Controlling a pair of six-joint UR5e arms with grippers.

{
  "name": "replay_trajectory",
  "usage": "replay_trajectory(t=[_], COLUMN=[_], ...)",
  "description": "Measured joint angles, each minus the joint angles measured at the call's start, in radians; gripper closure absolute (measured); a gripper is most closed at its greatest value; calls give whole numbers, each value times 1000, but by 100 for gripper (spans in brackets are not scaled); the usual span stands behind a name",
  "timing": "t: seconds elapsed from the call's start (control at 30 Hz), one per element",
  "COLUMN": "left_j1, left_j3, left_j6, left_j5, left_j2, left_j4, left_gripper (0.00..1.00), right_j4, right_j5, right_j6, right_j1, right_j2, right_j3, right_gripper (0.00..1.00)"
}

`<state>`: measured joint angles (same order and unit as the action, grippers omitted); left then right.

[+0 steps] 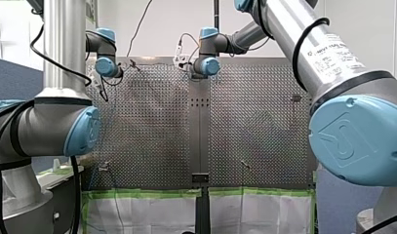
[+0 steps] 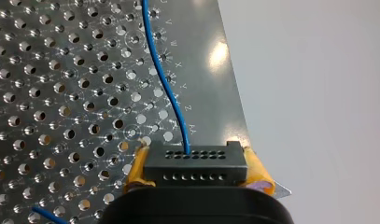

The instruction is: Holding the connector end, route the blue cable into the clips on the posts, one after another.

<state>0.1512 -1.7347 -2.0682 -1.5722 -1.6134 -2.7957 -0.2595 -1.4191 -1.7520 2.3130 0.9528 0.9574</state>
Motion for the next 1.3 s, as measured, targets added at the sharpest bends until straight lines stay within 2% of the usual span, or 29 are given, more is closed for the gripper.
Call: replay_trajectory(t=[0.17,0.37,0.57,0.73,0.83,1.03,1.3], left_j1=[-4,-18,-45,-66,-72,-87,-112], left_j3=[-39,-90,-98,-99,-99,-99,-99], left_j6=[37,43,46,24,32,79,159], left_j5=[2,6,6,19,11,-16,-19], left_j2=[40,101,161,207,228,242,232], left_j4=[-49,-111,-172,-228,-252,-256,-222], left_gripper=[0,0,0,0,0,0,0], right_j4=[0,0,0,1,1,5,9], right_j5=[0,1,1,2,2,3,3], right_j6=[0,1,0,-1,-2,-2,-4], right_j1=[1,0,0,-1,-1,-1,-1], right_j2=[0,0,0,0,1,1,0], right_j3=[0,0,0,0,0,0,0], right_gripper=[100,100,100,100,100,100,100])
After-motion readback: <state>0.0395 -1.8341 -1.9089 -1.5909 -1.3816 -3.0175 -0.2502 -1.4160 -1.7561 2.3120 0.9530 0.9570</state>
